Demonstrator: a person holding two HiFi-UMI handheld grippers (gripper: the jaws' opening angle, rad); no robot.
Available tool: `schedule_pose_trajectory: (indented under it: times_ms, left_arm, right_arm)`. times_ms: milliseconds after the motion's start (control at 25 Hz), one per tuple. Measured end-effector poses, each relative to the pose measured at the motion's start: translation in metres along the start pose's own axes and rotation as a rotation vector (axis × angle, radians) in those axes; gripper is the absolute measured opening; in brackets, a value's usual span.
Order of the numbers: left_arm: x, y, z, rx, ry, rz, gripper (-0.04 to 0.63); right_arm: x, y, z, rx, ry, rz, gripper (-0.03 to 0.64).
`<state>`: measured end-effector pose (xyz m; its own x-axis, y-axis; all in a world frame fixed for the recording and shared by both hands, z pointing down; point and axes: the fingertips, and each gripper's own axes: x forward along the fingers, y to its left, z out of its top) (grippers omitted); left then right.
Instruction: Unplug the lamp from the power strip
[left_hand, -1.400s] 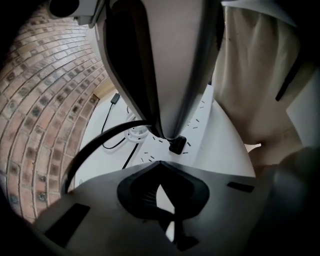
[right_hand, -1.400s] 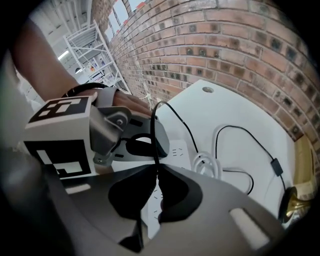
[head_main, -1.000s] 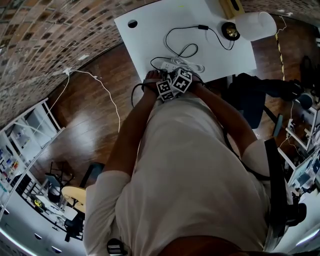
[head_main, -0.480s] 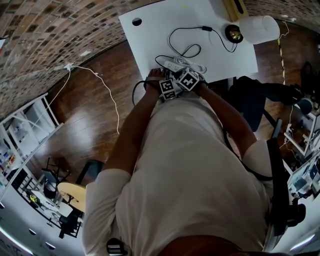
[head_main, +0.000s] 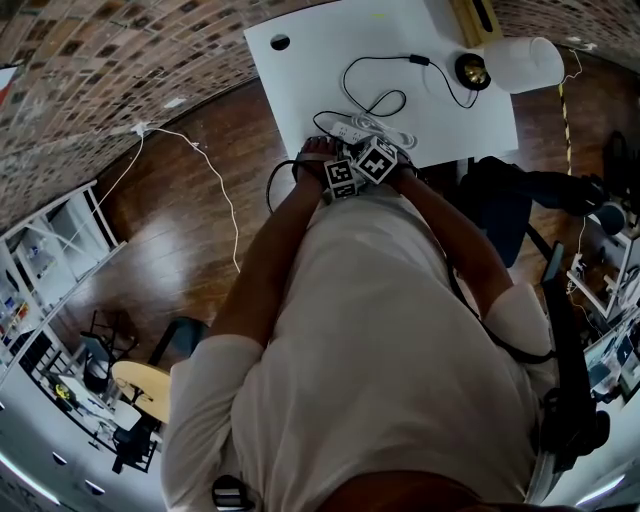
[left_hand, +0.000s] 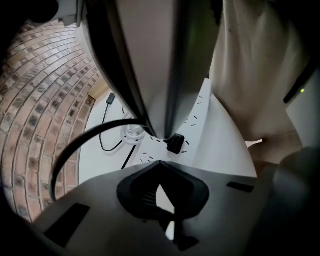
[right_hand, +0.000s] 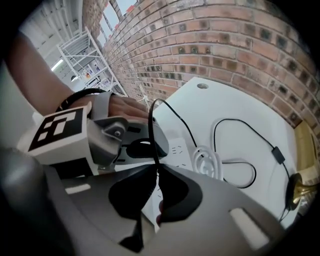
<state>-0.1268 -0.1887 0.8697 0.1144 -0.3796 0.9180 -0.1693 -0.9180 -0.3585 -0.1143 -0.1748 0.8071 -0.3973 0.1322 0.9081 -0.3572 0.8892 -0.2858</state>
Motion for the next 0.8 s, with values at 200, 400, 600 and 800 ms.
schedule_pose_trajectory:
  times_ms: [200,400,600,800]
  left_arm:
    - [0.0,0.001,-0.001,-0.018,-0.007,0.011,-0.018]
    - [-0.001,0.003,-0.001,-0.013,-0.011,0.018,-0.018]
    - [-0.002,0.004,-0.001,-0.021,-0.015,0.022,-0.018]
    - [-0.001,0.003,0.0,-0.007,-0.014,0.026,-0.018]
  right_arm:
    - [-0.001,-0.001,-0.002,0.038,-0.017,0.041,0.012]
    - [-0.003,-0.003,0.001,0.064,-0.024,0.023,0.012]
    - [-0.009,-0.008,-0.009,0.052,0.009,0.009,0.011]
    - [-0.008,-0.002,0.014,0.085,-0.12,0.056,0.012]
